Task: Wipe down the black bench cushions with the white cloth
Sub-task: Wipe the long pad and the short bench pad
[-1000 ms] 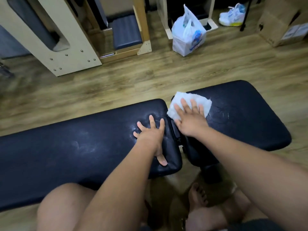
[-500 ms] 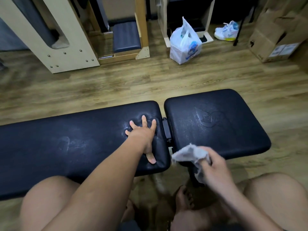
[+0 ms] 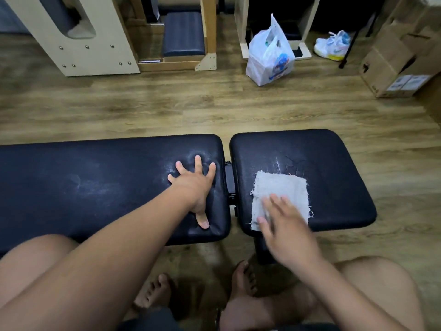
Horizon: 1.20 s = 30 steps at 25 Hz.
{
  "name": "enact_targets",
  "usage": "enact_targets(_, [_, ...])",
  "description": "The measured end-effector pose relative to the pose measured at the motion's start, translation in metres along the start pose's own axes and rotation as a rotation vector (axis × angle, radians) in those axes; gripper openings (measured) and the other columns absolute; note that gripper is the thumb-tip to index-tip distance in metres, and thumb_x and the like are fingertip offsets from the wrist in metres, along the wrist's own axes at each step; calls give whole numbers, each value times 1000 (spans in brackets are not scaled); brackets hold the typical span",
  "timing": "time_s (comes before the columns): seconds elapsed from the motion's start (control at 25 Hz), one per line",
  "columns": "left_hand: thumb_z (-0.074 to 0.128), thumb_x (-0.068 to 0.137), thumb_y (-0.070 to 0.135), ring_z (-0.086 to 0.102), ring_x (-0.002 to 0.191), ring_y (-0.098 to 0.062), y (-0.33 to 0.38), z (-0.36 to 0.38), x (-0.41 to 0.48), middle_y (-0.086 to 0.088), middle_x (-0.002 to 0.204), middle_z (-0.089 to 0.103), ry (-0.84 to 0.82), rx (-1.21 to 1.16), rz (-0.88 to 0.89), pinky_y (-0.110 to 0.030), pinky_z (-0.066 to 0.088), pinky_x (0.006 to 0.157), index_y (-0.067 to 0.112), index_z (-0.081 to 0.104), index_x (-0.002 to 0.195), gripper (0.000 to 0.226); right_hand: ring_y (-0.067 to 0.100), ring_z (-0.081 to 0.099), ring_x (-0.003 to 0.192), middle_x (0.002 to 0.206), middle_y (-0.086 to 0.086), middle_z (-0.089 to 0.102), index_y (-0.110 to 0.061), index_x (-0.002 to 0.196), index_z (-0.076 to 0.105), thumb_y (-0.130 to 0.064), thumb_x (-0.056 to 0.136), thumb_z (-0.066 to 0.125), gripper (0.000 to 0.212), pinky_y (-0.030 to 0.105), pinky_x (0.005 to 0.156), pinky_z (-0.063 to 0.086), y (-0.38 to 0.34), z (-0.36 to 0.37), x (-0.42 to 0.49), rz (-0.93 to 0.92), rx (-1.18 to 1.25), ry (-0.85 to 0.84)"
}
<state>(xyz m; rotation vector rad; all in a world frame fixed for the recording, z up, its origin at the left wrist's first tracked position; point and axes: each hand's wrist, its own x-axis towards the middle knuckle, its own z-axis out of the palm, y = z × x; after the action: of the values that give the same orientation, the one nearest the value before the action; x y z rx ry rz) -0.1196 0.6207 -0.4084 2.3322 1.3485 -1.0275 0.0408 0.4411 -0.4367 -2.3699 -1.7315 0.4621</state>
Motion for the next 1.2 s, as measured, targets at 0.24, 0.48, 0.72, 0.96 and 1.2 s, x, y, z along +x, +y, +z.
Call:
enact_targets(0.24, [92, 45, 58, -7, 137, -67, -1, 0, 4, -17, 156, -36, 3, 43, 27, -73, 25, 107, 22, -30, 149, 165, 33, 11, 147, 160, 1, 20, -26, 149, 30, -50, 93, 13, 63, 48, 118, 9, -11, 15, 58, -53, -164, -103])
enact_targets(0.48, [92, 42, 59, -7, 139, -64, -5, -3, 4, -14, 157, -34, 7, 10, 39, -72, 27, 107, 26, -29, 150, 166, 31, 5, 148, 162, 0, 10, -30, 149, 27, -39, 98, 33, 53, 46, 119, 10, -41, 12, 189, -89, -219, -156])
enact_targets(0.72, [94, 44, 56, -11, 139, -64, -5, -1, 2, -13, 156, -36, 12, -18, 17, -74, 22, 108, 26, -30, 149, 165, 31, 43, 118, 124, 7, 55, -19, 109, 65, -42, 97, 33, 41, 43, 91, 41, -57, 0, 177, -20, -192, 75])
enact_targets(0.96, [94, 45, 54, -13, 137, -66, -3, 2, 7, -16, 155, -38, -1, -35, 24, -75, 21, 108, 24, -32, 148, 165, 28, 44, 107, 109, 6, 49, -19, 109, 54, -35, 82, 56, 32, 42, 83, 33, -50, 15, 172, 8, -128, 218])
enact_targets(1.2, [94, 45, 52, -13, 136, -66, -4, -2, 11, -17, 153, -40, -33, -50, 22, -75, 22, 107, 23, -33, 147, 166, 27, 44, 116, 117, 7, 52, -20, 108, 63, -32, 81, 59, 30, 42, 93, 34, -54, 14, 248, 2, -58, 180])
